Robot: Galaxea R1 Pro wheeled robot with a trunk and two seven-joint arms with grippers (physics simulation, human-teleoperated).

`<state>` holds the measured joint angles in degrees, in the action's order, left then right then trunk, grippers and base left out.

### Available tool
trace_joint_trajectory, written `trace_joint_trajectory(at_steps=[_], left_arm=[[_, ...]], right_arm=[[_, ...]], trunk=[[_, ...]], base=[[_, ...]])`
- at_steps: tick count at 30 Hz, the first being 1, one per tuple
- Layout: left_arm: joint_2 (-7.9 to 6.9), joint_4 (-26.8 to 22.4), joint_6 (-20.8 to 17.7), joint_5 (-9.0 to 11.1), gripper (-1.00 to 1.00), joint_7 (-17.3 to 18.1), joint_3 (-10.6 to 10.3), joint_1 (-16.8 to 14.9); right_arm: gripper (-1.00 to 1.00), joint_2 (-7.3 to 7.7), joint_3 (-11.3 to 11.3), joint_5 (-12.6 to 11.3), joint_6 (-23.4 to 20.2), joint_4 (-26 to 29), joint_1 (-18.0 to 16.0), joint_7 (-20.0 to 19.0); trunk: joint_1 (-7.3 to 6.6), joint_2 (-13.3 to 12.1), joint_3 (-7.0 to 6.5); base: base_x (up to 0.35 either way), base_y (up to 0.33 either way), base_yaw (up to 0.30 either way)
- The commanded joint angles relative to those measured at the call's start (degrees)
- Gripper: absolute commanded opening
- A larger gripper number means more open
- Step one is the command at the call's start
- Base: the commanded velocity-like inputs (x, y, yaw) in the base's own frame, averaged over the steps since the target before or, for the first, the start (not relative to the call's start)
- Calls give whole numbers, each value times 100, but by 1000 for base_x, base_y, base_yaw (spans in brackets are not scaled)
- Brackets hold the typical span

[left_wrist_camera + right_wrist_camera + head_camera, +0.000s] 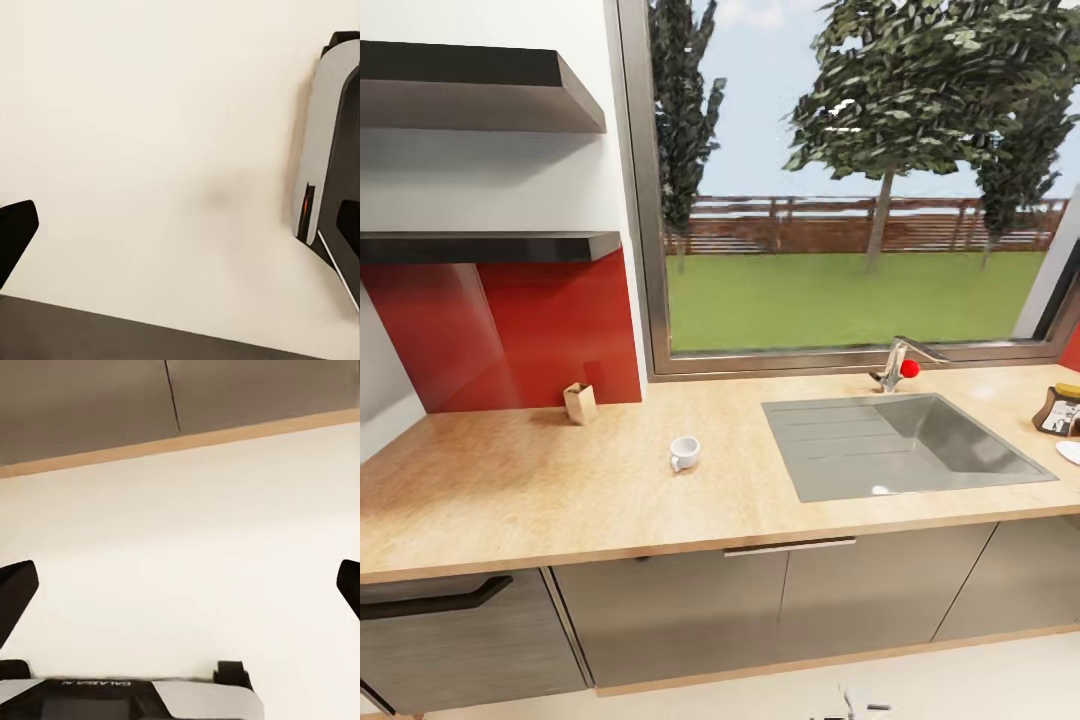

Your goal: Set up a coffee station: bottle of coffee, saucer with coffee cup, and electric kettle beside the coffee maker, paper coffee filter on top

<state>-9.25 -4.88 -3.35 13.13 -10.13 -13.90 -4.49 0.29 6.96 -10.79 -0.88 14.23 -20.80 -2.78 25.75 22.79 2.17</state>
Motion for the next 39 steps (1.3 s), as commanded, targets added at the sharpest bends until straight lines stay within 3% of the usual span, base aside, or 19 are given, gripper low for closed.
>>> trace_joint_trajectory(at_steps=[1,5,8,14,19,24,39], left_arm=[[-23,-15,-53,54,100,-52,-48,0],[-67,-14,-91,69,100,-94,-41,0],[-111,-16,-98,95,100,-118,-36,0],[-118,-22,-93,101,100,-121,-38,0],[-115,-22,-56,102,100,-107,-42,0],[-119,-22,-41,102,100,-118,-39,0],[-123,-26,-47,76,100,-121,-50,0]], right_arm=[[100,-57,31,-47,-7,203,-3,-2],[100,-229,33,-48,134,680,-3,6],[100,-367,34,-47,720,845,-2,12],[100,-587,27,-42,2318,797,-1,22],[100,-659,25,-58,2969,581,0,36],[100,-676,25,-76,3171,407,1,40],[100,-832,25,-76,3217,290,0,41]], trunk=[[3,12,13],[3,12,13],[3,12,13],[3,12,13],[3,12,13],[3,12,13],[3,12,13]], base=[[0,0,0],[0,0,0],[0,0,0],[0,0,0],[0,0,0],[0,0,0],[0,0,0]])
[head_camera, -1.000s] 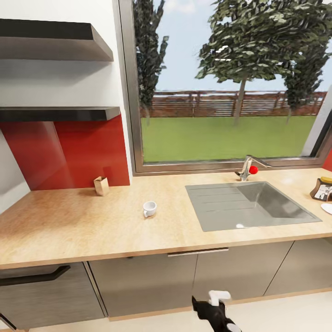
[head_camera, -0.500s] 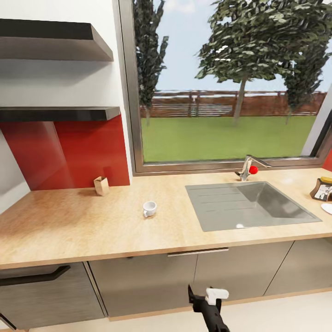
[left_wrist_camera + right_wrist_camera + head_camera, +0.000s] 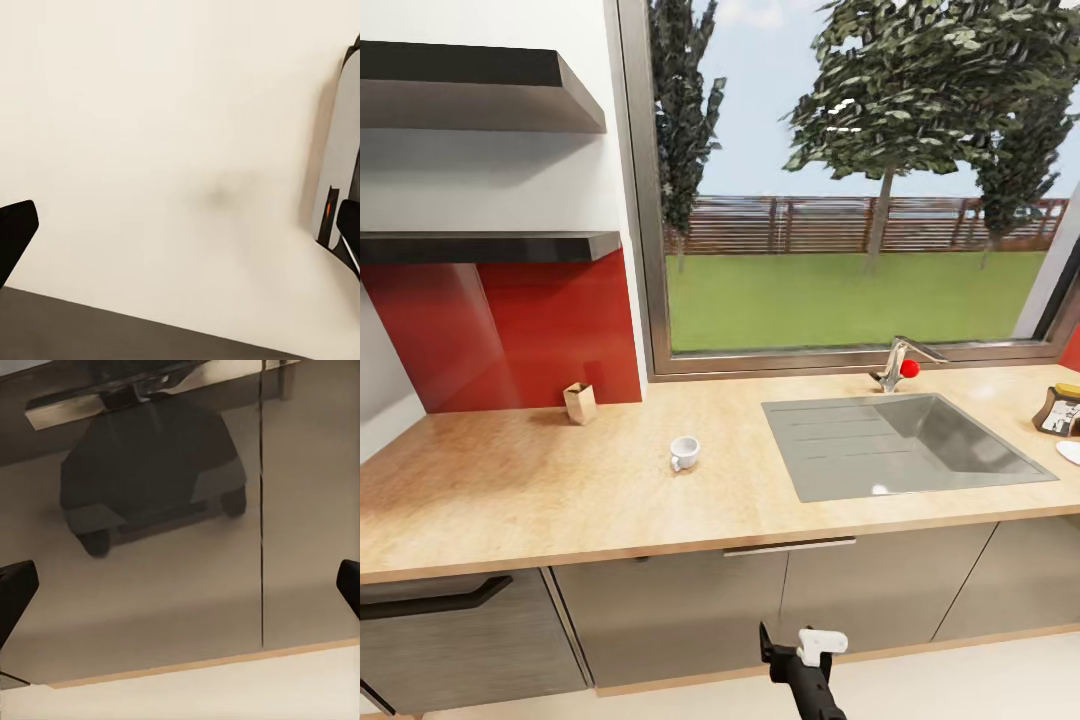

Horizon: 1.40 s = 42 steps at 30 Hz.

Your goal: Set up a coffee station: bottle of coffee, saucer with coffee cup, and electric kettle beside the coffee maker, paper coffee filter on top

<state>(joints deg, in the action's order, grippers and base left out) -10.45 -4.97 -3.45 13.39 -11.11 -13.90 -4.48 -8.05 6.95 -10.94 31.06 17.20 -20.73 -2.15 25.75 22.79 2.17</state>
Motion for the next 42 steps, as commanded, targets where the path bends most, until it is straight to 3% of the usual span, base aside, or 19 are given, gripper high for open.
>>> trace_joint_trajectory(at_steps=[1,14,29,42], left_arm=[[-2,-17,-37,50,100,-23,-50,-1],[-1,-18,-34,50,100,-23,-44,-1],[1,-56,-6,73,100,-23,-46,-1],[8,-82,2,50,100,-23,-51,-4]], right_arm=[[100,1,25,-62,23,-6,-5,-22],[100,-6,25,-66,23,94,-8,-22],[100,-4,-9,-77,23,1121,-6,2],[100,3,-12,-83,23,1334,-8,77]], trunk=[[3,13,13],[3,13,13],[3,13,13],[3,13,13]], base=[[0,0,0],[0,0,0],[0,0,0],[-1,0,0]])
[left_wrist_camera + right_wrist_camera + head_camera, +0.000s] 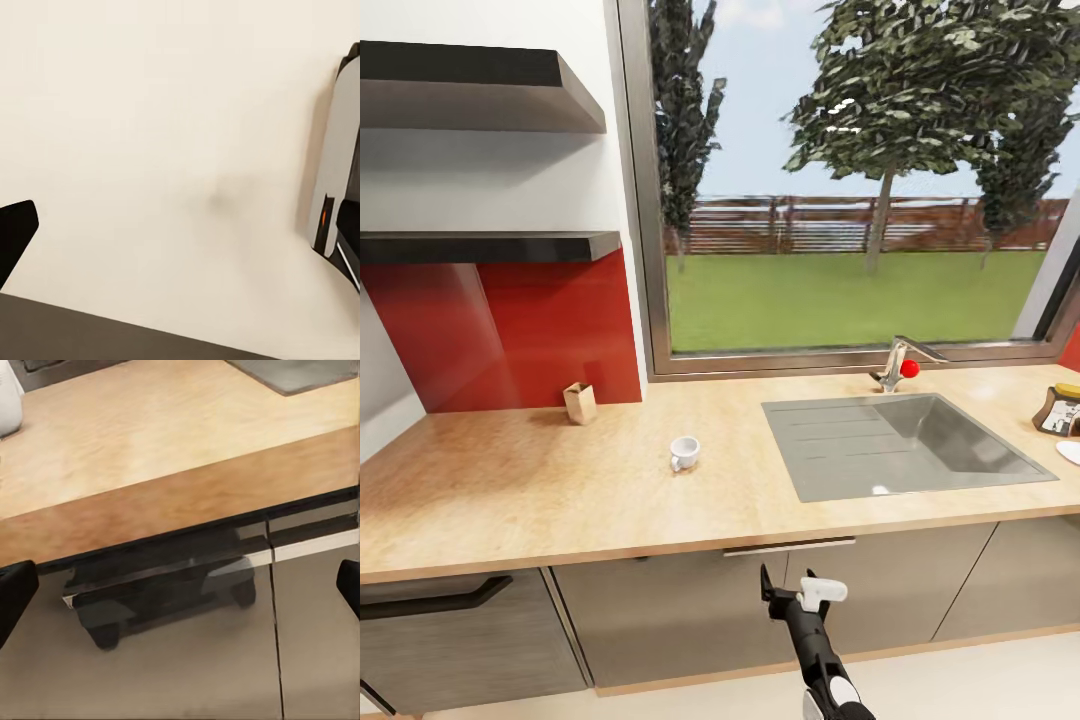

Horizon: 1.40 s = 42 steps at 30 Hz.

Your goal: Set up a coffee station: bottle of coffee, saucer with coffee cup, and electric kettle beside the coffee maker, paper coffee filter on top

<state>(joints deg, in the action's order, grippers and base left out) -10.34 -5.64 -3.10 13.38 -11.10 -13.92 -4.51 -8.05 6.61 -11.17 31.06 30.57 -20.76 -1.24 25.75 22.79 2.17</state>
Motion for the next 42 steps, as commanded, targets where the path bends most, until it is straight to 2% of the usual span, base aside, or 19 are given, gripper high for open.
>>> trace_joint_trajectory(at_steps=[1,9,20,25,27,32,37,39,40,42], left_arm=[[-5,-16,-33,51,100,-24,-49,-3],[-11,-16,-33,51,100,-24,-49,-6],[-17,-16,-33,43,100,-8,-49,-6],[-13,-16,-33,42,100,-8,-49,-6],[-12,-16,-33,42,100,-7,-49,-6],[-6,-16,-33,40,100,-6,-53,-6],[-4,-16,-39,36,100,-9,-54,-6],[6,-16,-43,40,100,-11,-49,-6],[9,-16,-43,40,100,-14,-47,-6],[5,-25,-38,69,100,-9,-43,-6]], right_arm=[[100,4,20,-61,23,57,-3,-11],[100,5,17,-61,23,329,-5,-8],[100,5,12,-61,-25,1511,-5,85],[100,5,15,-61,-348,1887,-5,285],[100,5,14,-63,-657,2041,-6,349],[100,2,13,-62,-1893,2859,-7,455],[100,-2,19,-58,-2895,3532,-7,484],[100,-5,32,-53,-3530,3814,-7,485],[100,-6,36,-51,-3699,3865,-11,487],[100,-22,45,-46,-4387,3991,-68,486]], trunk=[[3,13,13],[3,13,13],[3,13,13],[3,13,13],[3,13,13],[3,13,13],[3,13,13],[3,13,13],[3,13,13],[3,13,13]], base=[[-46,0,0],[-169,0,0],[-315,0,0],[-81,0,0],[-21,0,0],[-6,0,0],[-1,0,0],[0,0,0],[0,0,0],[0,0,0]])
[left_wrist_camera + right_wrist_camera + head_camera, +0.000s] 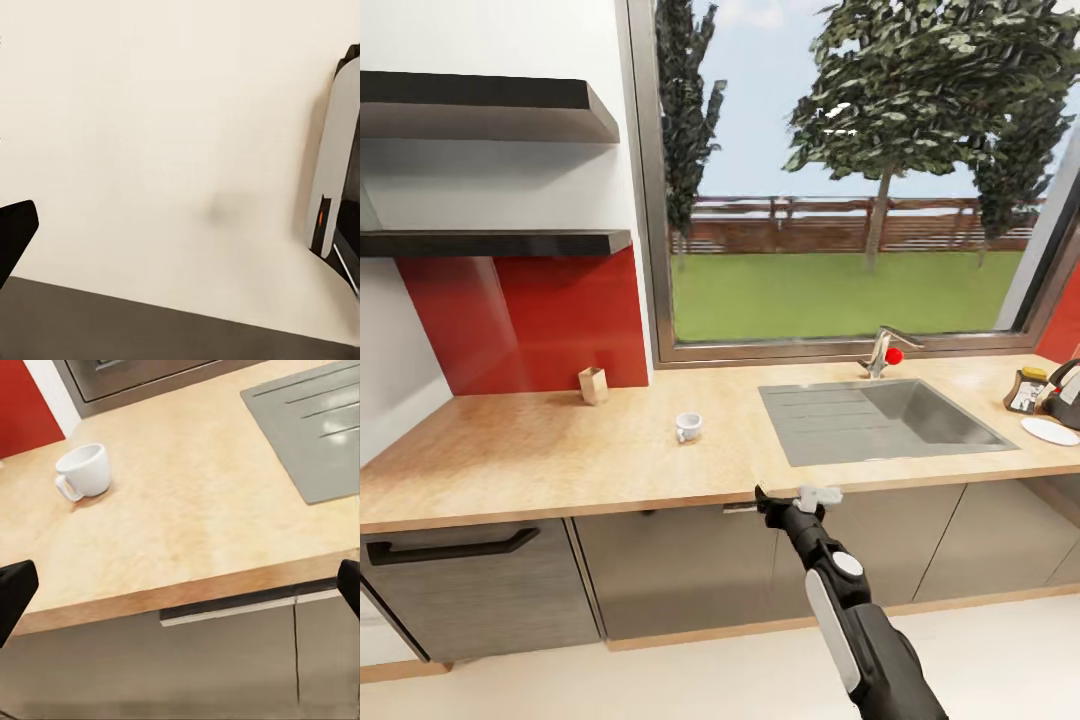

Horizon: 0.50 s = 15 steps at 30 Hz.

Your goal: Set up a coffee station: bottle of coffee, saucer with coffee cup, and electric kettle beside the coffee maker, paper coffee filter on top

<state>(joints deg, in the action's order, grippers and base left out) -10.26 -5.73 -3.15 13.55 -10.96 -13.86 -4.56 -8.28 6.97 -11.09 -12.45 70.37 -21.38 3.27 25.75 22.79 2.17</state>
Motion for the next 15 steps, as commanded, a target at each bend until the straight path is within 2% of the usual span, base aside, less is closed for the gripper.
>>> trace_joint_trajectory(at_steps=[1,5,6,8,12,15], left_arm=[[-4,-20,-32,61,100,-23,-49,-2],[29,-145,14,95,100,-19,-38,-14],[34,-191,58,97,100,-16,-33,-15],[44,-381,460,104,100,17,-20,-12],[55,-483,1275,99,100,51,-25,-4],[64,-505,1568,96,100,92,-28,-2]], right_arm=[[100,-4,10,-52,-203,29,-39,34],[100,-27,14,-35,-1144,75,-439,40],[100,-28,14,-32,-1248,78,-507,42],[100,-42,23,-19,-1634,90,-789,65],[100,-49,30,-1,-2109,81,-1240,150],[100,-50,31,2,-2382,74,-1530,292]], trunk=[[4,13,14],[4,13,14],[4,13,14],[4,13,14],[4,13,14],[4,13,14]], base=[[0,0,0],[0,0,0],[0,0,0],[0,0,0],[0,0,0],[0,0,0]])
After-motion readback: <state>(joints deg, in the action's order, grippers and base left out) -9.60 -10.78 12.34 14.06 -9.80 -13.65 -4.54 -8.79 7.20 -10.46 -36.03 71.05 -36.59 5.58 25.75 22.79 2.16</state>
